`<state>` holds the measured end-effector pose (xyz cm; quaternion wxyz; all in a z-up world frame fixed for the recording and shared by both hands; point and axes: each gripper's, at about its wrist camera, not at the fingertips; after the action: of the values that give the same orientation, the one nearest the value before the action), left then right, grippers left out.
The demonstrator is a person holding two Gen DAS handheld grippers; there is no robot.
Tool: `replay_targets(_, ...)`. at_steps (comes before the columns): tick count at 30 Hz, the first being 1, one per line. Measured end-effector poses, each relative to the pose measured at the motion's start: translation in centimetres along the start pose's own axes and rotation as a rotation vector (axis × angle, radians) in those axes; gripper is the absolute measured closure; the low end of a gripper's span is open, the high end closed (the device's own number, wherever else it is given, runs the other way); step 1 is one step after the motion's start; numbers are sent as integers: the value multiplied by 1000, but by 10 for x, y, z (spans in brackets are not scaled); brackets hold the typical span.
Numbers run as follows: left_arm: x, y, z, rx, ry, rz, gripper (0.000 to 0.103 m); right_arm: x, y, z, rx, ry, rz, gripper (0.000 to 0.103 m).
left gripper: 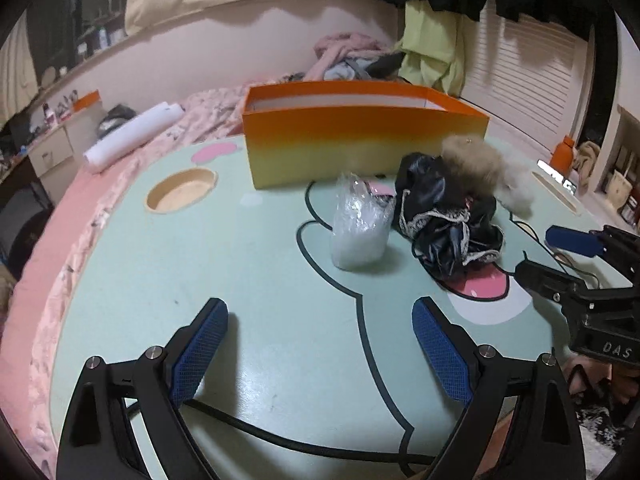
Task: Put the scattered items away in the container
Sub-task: 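Move both open grippers back over the remaining items, then grasp the clear plastic bag with the left gripper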
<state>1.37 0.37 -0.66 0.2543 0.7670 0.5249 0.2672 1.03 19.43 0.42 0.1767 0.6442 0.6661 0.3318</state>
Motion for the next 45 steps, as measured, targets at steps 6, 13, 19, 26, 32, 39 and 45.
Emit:
replay_targets(6,-2,1,3,15,13,-11,0,7,-7,7,-4,-42,-23,11)
replay_targets(13,-2,-1,4,30,6,-7,0,9,-10,13,29,-34,-28,0)
replay_targets(19,-2,-1,5,35,1,1,0,9,-9,13,29,-34,-28,0)
replay_targets(26,-1,-1,5,35,1,0,0,9,-9,13,29,-34,-28,0)
replay_targets(32,-2,-1,5,35,1,0,0,9,-9,13,29,-34,-28,0)
replay_targets(39,-3,6,3,59,10,52,0,9,-9,14,30,-35,-30,0)
replay_targets(45,-5,19,-28,94,18,115,3,8,-8,14,30,-36,-29,0)
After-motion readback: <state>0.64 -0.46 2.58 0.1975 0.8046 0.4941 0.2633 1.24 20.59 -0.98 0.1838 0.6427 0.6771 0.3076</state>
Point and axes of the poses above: each gripper's, at about its wrist camera, not at the fingertips, and y roughly against the way its jaws point, x to its right, z to its underside, and after that the axes turned 15 degrees about z, right-handed
